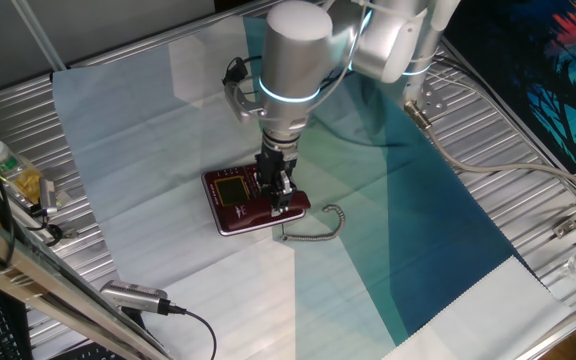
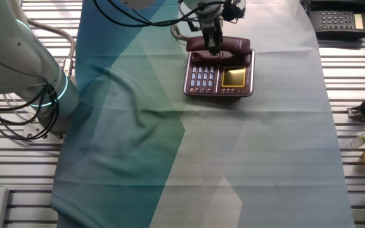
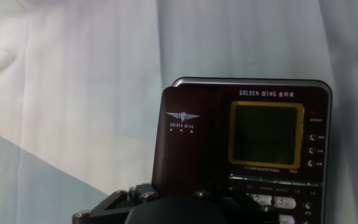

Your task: Place the handset of the telephone on the corresponding phone cradle

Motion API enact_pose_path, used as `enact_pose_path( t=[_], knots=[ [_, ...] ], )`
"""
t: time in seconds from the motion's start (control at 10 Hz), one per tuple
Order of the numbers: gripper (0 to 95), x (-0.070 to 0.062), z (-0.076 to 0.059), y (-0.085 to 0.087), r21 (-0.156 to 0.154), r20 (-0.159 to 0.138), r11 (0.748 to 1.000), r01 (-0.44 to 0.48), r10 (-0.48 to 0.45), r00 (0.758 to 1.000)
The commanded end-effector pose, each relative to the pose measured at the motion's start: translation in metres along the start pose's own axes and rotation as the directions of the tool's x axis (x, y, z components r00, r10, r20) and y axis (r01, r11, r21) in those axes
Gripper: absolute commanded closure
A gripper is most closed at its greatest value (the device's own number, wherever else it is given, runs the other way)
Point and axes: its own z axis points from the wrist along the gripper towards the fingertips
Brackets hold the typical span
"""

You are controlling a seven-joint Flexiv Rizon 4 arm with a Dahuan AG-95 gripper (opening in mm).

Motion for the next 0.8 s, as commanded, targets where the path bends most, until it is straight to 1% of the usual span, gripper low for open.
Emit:
enact_pose_path(
  t=[0.1,0.4,0.8],
  knots=[
    [95.0,0.0012,-0.0002,-0.0033,-0.007,0.002,1.000,0.005,-0.005,1.000],
    [95.0,0.0038,-0.0006,-0.0086,-0.011,0.004,1.000,0.012,-0.012,1.000],
    [95.0,0.0033,0.0054,-0.0112,-0.013,0.007,1.000,0.015,-0.015,1.000]
  ],
)
